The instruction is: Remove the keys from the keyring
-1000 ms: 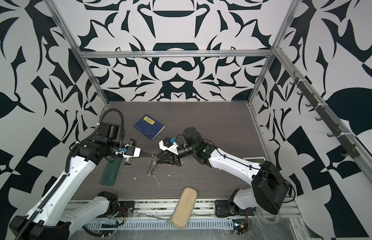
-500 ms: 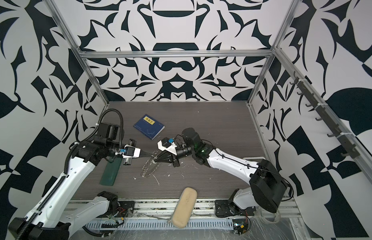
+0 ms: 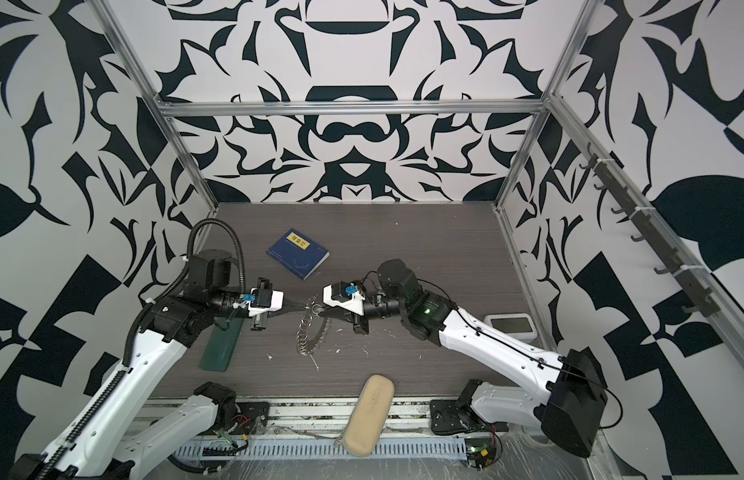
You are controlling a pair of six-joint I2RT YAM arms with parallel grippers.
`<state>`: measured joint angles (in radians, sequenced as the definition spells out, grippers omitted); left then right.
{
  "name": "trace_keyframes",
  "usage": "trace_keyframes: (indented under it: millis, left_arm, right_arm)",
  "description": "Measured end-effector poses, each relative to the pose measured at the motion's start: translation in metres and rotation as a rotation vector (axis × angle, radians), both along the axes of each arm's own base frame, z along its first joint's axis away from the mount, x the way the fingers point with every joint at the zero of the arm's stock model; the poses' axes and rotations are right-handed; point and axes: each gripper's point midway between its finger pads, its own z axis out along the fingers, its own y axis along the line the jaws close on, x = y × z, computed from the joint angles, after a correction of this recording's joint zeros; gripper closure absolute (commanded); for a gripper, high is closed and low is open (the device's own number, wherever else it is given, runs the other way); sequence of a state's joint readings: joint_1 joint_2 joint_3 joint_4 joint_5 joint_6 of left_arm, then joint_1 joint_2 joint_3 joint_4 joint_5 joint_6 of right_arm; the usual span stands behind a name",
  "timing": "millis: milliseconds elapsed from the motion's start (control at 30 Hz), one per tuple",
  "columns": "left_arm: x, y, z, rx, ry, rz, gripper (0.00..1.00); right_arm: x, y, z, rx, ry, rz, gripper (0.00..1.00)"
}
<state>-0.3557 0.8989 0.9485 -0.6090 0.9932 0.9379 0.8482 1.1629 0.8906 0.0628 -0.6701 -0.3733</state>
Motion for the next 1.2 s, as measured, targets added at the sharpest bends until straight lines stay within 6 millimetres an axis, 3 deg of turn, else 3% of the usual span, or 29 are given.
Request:
trace_keyframes:
  millis: [433,833,1200]
  left_arm:
    - [0.028,-0.003,0.016,-0.063,0.257,0.206,1.0]
    - [0.055,0.0,0.015,-0.056,0.516,0.398,1.0]
    - [0.065,-0.004,0.021,-0.051,0.569,0.46,1.0]
  right_arm:
    - [0.026,-0.006,0.028,-0.111,-0.24,-0.204,1.0]
    - [0.048,0.003,0.029,-0.288,-0.534,-0.343,1.0]
    - [0.064,0.008,0.051,-0.358,-0.666,-0.363,1.0]
